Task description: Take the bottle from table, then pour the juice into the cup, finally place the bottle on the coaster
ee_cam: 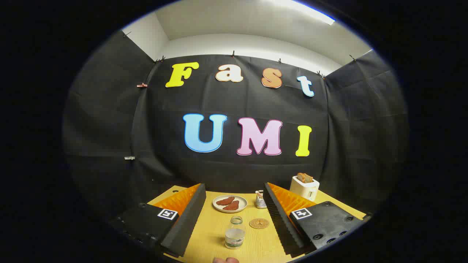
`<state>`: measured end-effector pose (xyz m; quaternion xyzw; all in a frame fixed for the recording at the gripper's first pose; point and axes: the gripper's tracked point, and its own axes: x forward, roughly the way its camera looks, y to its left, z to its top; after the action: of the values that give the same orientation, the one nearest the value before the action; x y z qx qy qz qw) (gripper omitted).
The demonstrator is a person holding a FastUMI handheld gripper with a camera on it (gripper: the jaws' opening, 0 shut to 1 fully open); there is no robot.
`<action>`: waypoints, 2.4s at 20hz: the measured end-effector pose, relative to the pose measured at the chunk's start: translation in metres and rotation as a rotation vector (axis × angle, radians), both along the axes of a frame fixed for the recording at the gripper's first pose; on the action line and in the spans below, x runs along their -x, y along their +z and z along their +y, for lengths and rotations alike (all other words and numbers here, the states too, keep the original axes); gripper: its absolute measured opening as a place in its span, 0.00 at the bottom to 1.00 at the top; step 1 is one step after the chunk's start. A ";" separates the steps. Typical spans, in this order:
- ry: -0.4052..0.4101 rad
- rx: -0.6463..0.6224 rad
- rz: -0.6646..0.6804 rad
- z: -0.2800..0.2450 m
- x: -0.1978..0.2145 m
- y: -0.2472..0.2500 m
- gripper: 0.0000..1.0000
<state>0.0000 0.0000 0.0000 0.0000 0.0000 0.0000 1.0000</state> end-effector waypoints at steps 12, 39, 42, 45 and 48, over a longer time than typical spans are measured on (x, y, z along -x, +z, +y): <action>-0.007 -0.065 0.010 0.001 0.000 -0.008 0.96; -0.043 -0.067 0.220 0.001 -0.048 -0.278 0.97; -0.043 -0.081 0.207 0.002 -0.065 -0.285 0.97; -0.030 -0.074 0.209 0.003 -0.075 -0.292 0.97; -0.019 -0.063 0.231 -0.002 -0.078 -0.294 0.75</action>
<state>0.0778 -0.0019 -0.2938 0.0314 0.1153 -0.0093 0.9928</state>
